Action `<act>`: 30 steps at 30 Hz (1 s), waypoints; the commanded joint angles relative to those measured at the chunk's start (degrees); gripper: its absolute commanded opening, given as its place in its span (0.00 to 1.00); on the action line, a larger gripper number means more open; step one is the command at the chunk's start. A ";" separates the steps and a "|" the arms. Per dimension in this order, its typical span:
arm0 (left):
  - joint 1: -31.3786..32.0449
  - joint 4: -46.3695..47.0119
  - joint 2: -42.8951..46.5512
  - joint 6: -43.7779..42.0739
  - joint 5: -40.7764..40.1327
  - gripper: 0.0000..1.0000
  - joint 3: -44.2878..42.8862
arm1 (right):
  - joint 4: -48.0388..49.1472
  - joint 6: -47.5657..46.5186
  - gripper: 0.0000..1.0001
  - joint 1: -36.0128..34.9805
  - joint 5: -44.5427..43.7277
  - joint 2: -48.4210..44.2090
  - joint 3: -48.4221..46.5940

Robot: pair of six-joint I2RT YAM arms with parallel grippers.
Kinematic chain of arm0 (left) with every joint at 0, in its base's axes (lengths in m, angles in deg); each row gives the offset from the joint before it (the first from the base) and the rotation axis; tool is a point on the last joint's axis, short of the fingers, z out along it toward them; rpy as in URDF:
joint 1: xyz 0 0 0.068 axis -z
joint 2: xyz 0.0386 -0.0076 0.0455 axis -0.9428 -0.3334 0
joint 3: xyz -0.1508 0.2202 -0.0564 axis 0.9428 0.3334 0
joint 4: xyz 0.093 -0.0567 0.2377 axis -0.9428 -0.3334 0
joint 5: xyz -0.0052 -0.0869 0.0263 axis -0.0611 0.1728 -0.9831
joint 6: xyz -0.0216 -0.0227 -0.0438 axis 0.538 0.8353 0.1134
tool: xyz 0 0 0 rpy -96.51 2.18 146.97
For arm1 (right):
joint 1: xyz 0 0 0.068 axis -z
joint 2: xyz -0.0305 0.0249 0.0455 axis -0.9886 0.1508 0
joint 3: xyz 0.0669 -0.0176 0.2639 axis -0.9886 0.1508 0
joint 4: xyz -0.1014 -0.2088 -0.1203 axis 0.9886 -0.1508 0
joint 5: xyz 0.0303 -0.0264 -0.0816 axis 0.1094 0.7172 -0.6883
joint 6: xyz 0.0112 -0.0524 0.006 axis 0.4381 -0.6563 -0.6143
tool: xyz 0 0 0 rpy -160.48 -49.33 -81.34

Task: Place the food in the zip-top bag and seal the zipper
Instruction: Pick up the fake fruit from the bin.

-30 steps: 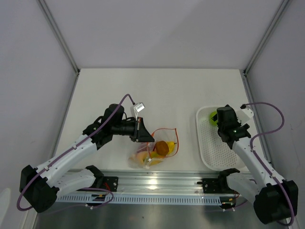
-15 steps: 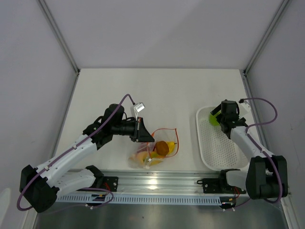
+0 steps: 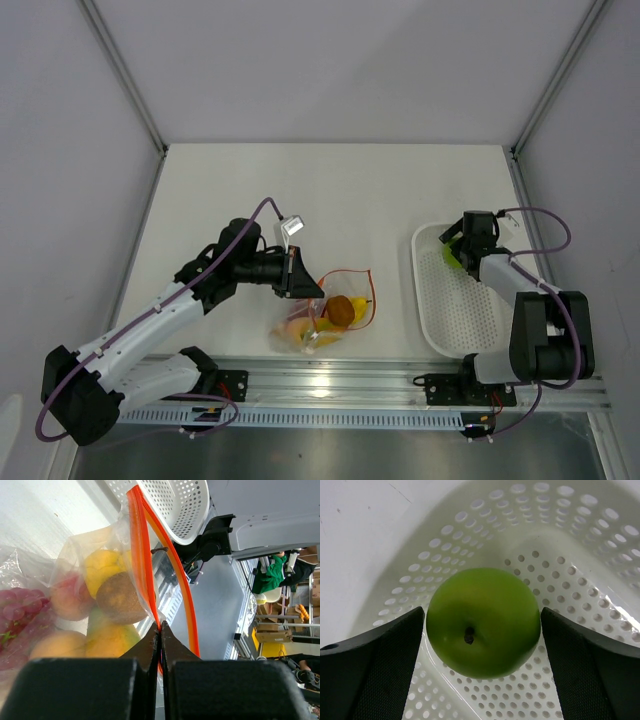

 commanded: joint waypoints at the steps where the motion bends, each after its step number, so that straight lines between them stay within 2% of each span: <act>1: -0.61 1.79 -0.23 -0.22 0.84 0.01 0.32 | 3.29 -0.04 0.98 0.27 1.38 0.91 -1.65; 11: -0.52 1.96 -0.32 -0.05 0.75 0.01 0.24 | 4.44 0.04 0.79 0.27 2.18 0.22 0.81; 15: -0.52 2.05 -0.40 0.04 0.93 0.01 0.32 | 4.44 -0.22 0.61 0.27 2.18 -0.93 1.78; 23: -0.52 1.87 0.21 0.13 0.93 0.01 0.41 | 1.54 -0.75 0.37 0.35 1.91 -5.75 2.74; 26: -0.61 1.61 0.47 0.21 1.02 0.00 0.50 | -0.13 -1.54 0.23 0.35 1.91 -8.91 3.01; 30: -0.52 1.52 0.74 0.39 0.84 0.01 0.41 | -2.94 -3.03 0.15 0.27 2.88 -14.28 3.62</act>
